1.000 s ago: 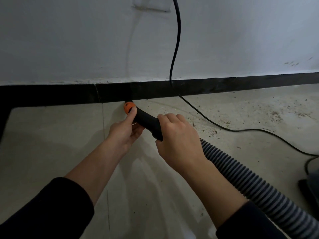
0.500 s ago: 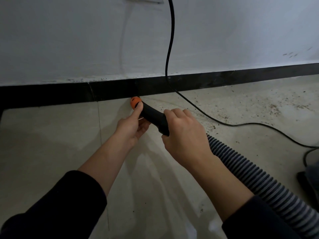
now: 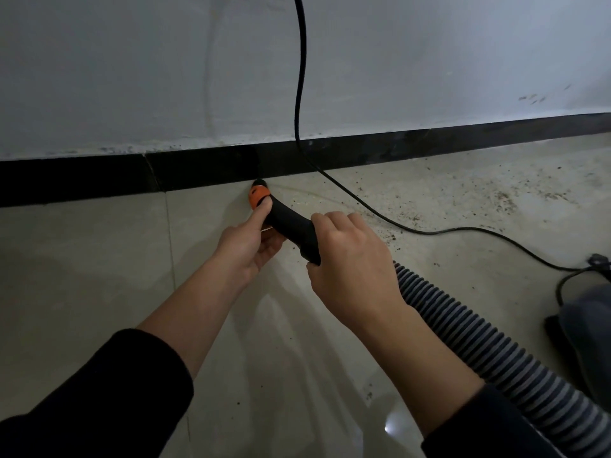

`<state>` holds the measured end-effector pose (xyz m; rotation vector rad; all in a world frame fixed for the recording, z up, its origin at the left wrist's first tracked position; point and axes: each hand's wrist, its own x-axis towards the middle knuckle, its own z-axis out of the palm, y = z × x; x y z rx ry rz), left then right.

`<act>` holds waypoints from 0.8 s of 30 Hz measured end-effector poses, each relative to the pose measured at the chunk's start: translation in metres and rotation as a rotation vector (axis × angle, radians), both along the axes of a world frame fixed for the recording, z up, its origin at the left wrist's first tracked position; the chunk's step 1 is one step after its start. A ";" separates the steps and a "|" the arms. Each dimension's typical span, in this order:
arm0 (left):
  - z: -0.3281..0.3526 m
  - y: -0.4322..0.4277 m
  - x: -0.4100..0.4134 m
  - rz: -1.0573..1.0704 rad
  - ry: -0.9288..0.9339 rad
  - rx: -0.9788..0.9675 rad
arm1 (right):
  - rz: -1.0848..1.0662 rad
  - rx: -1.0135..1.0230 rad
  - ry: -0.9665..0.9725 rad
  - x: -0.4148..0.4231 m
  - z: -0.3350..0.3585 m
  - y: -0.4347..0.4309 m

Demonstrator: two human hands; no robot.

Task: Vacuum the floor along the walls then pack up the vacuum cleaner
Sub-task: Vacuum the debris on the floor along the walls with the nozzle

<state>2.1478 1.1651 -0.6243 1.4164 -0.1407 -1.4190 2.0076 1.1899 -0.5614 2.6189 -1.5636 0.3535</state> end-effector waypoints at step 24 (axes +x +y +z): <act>0.019 0.062 -0.015 -0.196 0.032 -0.003 | 0.027 -0.068 0.039 -0.032 0.006 0.056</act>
